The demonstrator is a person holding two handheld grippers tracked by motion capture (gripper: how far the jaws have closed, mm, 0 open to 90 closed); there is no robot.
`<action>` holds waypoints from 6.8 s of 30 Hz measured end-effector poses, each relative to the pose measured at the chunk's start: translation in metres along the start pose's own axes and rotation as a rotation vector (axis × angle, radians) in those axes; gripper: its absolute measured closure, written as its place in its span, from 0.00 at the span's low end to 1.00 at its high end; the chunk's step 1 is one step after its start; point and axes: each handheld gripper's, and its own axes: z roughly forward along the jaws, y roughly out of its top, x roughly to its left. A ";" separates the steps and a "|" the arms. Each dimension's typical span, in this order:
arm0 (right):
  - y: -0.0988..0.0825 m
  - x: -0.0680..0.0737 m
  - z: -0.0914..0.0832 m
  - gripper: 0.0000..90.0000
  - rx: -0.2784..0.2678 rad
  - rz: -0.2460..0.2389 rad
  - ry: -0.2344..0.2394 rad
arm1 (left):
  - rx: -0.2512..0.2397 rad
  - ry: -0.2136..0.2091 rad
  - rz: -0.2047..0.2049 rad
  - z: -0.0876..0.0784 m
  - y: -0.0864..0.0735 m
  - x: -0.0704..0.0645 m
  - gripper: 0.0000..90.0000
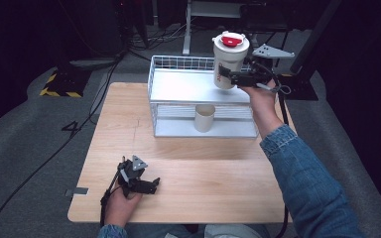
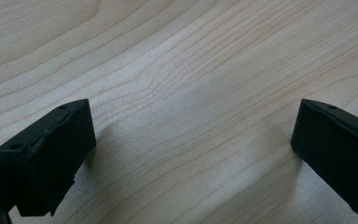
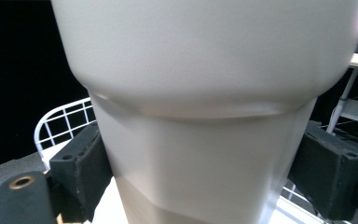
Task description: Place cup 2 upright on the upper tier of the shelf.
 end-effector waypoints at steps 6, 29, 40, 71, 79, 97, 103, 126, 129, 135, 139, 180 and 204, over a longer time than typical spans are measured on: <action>-0.006 -0.001 0.015 0.16 -0.003 0.014 -0.003 | 0.000 -0.001 0.000 0.000 0.000 0.000 0.00; -0.023 0.002 0.037 0.16 0.023 0.029 -0.003 | 0.000 -0.001 0.000 0.000 0.000 0.000 0.00; -0.027 0.003 0.034 0.16 0.014 0.027 -0.002 | 0.000 -0.001 0.000 0.000 0.000 0.000 0.00; -0.034 0.001 0.026 0.13 -0.005 0.056 0.013 | -0.001 0.000 0.001 0.000 0.000 0.000 0.00; -0.031 0.002 0.020 0.07 -0.008 0.042 0.004 | 0.001 -0.004 -0.001 0.000 0.001 0.000 0.00; -0.015 0.015 -0.028 0.06 0.031 0.006 0.011 | 0.002 -0.005 0.002 0.001 0.001 0.001 0.00; -0.015 0.017 -0.052 0.07 0.055 -0.004 0.020 | 0.001 -0.004 0.001 0.001 0.001 0.001 0.00; -0.049 0.015 -0.129 0.07 0.133 -0.004 0.020 | 0.000 -0.002 -0.003 0.001 0.002 0.000 0.00; -0.055 0.013 -0.135 0.08 0.149 0.004 0.014 | 0.000 -0.002 -0.004 0.002 0.002 0.000 0.00; -0.073 0.009 -0.147 0.08 0.201 0.009 -0.010 | -0.002 0.001 -0.005 0.003 0.003 0.000 0.00; -0.087 0.006 -0.156 0.11 0.232 0.021 -0.016 | -0.002 0.004 -0.008 0.002 0.003 0.000 0.00; -0.253 0.012 -0.181 0.12 0.493 0.108 -0.143 | -0.002 0.003 -0.009 0.003 0.003 0.000 0.00; -0.278 0.019 -0.168 0.00 0.590 0.141 -0.282 | -0.002 0.004 -0.008 0.003 0.003 0.000 0.00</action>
